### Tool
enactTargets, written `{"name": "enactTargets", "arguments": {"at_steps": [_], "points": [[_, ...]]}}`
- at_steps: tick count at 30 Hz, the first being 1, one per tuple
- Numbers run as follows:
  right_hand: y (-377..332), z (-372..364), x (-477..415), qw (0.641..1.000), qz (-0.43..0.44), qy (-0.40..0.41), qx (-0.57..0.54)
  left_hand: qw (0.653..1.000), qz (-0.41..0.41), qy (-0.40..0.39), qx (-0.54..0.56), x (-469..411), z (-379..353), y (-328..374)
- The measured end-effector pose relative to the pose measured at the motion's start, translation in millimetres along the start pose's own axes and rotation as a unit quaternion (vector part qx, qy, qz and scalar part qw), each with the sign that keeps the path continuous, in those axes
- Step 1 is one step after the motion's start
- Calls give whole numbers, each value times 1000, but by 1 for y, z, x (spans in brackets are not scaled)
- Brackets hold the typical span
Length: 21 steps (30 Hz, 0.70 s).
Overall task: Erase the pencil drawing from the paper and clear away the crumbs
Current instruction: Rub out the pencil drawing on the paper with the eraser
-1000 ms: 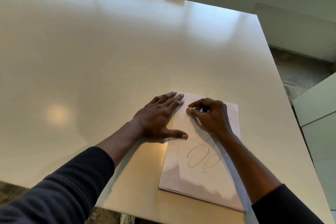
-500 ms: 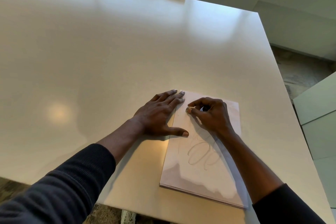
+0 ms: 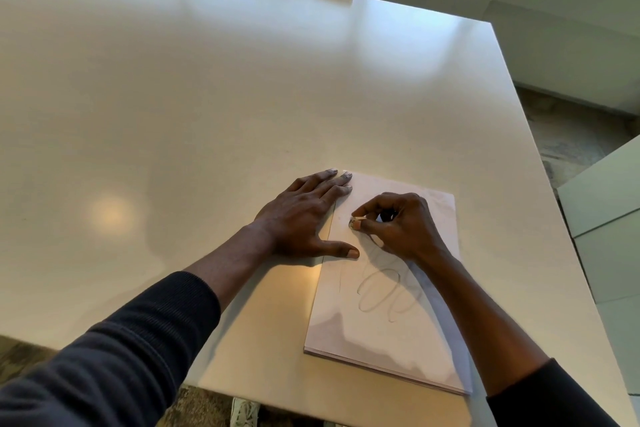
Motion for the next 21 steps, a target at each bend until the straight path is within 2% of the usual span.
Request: {"name": "enactTargets", "arguments": {"at_steps": [4,9,13,18,21], "points": [[3,6,0,998,-27,48,8,1000,-2,1,0,0,0,1],[2,-3,2,1000,-5,-13,-9,1000,3,-5,4,0,0,0],[0,2,6,999,-20,34,9,1000,0,0,-2,0,1,1],[-5,-5,6,1000,4,-24,-12,1000,0,4,-1,1,2,1],[-2,-1,8,1000,-18,15,4,1000,0,2,-2,0,2,2]]}}
Point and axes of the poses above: each hand's wrist, its own x-axis away from the middle knuckle, its own z-axis out of the back of the hand, y = z × x, the point moved 10 cm from there along -x, towards the middle knuckle, and after that the axes turned 6 degrees about -y, right-handed, at the moved point
